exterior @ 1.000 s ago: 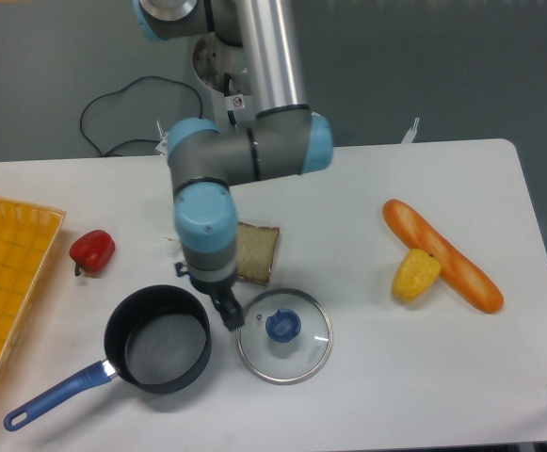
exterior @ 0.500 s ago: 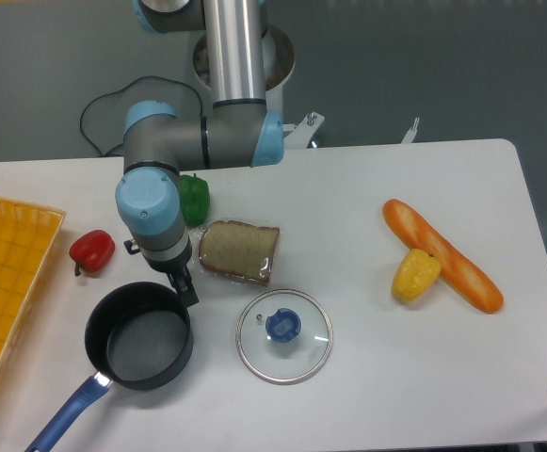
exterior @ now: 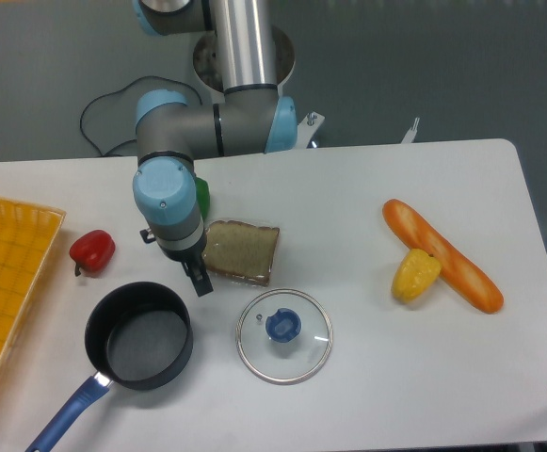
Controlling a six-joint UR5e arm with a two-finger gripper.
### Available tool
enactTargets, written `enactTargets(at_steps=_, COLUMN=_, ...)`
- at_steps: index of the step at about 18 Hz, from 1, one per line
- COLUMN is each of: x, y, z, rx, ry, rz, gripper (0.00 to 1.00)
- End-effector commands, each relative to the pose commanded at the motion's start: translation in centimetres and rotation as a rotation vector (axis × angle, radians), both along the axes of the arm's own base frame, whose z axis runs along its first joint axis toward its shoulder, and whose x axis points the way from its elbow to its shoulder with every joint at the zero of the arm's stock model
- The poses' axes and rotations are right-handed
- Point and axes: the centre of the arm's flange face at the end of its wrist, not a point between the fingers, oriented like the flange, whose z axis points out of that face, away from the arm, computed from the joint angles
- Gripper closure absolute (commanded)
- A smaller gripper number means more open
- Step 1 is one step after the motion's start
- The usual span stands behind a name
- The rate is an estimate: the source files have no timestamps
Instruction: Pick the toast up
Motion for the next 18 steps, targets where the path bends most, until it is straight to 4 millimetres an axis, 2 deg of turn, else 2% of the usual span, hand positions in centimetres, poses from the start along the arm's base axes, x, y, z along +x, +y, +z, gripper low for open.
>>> enactTargets(at_steps=2, x=0.6, y=-0.6, z=0.0, rx=-0.006, ry=-0.003, rz=0.029, gripper=0.0)
enactTargets(at_steps=7, x=1.3, y=-0.6, z=-0.5, rx=-0.018, ry=-0.004, rz=0.086, gripper=0.0)
enactTargets(at_steps=11, x=1.3, y=-0.5, z=-0.9, rx=-0.018, ry=-0.006, rz=0.1, gripper=0.0)
enactTargets(at_steps=18, x=2.8, y=0.4, z=-1.8, rx=-0.02, ry=-0.005, rz=0.08, gripper=0.0)
